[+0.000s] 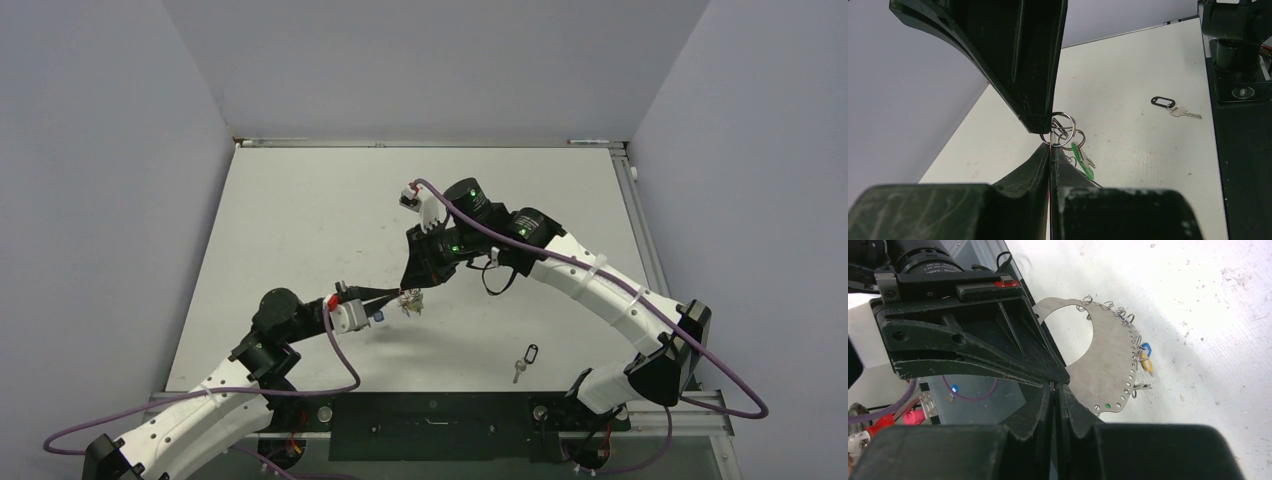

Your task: Put the keys on the keyring

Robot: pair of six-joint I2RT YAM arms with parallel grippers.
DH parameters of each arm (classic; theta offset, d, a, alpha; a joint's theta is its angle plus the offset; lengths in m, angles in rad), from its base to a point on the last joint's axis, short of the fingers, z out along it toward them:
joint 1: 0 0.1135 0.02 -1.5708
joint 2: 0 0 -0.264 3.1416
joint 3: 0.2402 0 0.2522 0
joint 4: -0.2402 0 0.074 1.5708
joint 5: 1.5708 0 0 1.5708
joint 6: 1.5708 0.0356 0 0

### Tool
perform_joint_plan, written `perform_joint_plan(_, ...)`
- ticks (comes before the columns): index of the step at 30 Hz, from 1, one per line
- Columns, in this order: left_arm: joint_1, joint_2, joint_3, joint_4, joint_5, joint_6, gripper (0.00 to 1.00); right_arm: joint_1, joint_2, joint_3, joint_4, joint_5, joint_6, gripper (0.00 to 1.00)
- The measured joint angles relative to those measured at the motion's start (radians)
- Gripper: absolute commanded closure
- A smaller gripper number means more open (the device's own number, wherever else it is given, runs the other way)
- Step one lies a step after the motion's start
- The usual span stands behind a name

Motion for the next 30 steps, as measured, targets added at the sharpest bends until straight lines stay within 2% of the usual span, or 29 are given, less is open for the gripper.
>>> perform_joint_plan(15, 0.000, -0.001, 0.003, 0.029, -0.049, -0.010, 1.00, 0.007, -0.126, -0.097, 0.134, 0.226, 0.113, 0.95)
perform_joint_plan(21, 0.000, 0.001, 0.003, 0.040, -0.057, -0.047, 1.00, -0.002, -0.211, -0.179, 0.249, 0.297, 0.156, 0.95)
perform_joint_plan(23, 0.000, 0.002, 0.003, 0.048, -0.061, -0.059, 1.00, -0.002, -0.220, -0.202, 0.275, 0.304, 0.164, 0.88)
perform_joint_plan(27, 0.000, 0.002, 0.003, 0.052, -0.065, -0.065, 1.00, -0.003, -0.220, -0.213, 0.283, 0.296, 0.153, 0.61)
perform_joint_plan(30, 0.000, 0.002, 0.003, 0.052, -0.065, -0.064, 1.00, -0.003, -0.220, -0.199, 0.263, 0.264, 0.121, 0.50)
